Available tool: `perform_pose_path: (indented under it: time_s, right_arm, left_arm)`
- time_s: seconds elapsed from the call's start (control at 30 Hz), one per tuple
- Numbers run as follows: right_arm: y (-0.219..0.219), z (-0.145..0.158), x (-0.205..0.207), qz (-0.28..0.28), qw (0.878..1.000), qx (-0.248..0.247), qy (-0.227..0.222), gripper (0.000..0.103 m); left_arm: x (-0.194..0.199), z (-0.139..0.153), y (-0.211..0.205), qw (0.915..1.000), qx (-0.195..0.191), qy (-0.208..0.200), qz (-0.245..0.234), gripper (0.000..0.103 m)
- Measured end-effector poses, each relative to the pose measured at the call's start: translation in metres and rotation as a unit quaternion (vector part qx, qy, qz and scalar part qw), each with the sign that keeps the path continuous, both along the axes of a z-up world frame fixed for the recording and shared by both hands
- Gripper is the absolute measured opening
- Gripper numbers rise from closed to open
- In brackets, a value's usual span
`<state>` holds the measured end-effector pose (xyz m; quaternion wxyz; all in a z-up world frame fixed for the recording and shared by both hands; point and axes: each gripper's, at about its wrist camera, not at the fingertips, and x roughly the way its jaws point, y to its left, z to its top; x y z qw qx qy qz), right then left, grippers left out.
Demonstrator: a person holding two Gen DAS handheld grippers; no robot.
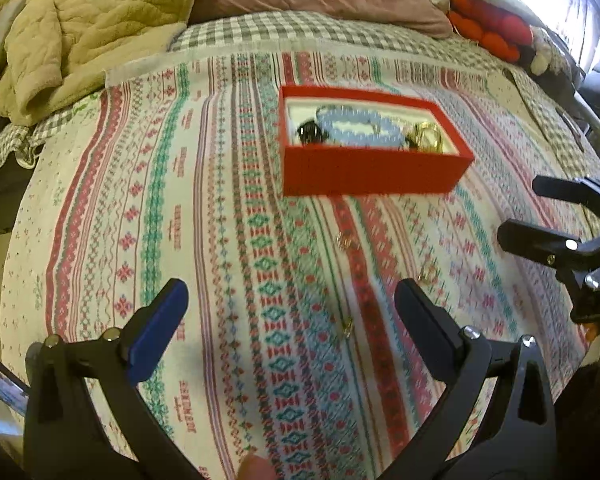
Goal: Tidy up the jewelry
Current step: 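Withdraw both open tools from the box toward the small gold rings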
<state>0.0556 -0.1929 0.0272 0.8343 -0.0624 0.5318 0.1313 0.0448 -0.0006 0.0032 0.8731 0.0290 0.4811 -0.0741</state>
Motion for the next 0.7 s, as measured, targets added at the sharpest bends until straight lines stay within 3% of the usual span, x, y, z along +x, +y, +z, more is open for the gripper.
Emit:
perform_pose_path:
  time_s: [0.63, 0.7]
  right_arm:
    - [0.006, -0.065, -0.037, 0.044, 0.995, -0.048, 0.07, 0.103]
    - [0.008, -0.071, -0.038, 0.049, 0.994, -0.054, 0.078, 0.103]
  left_arm:
    - [-0.028, -0.05, -0.002, 0.9973, 0.039, 0.032, -0.052, 0.102]
    - [-0.028, -0.052, -0.002, 0.9978, 0.035, 0.018, -0.053, 0.103]
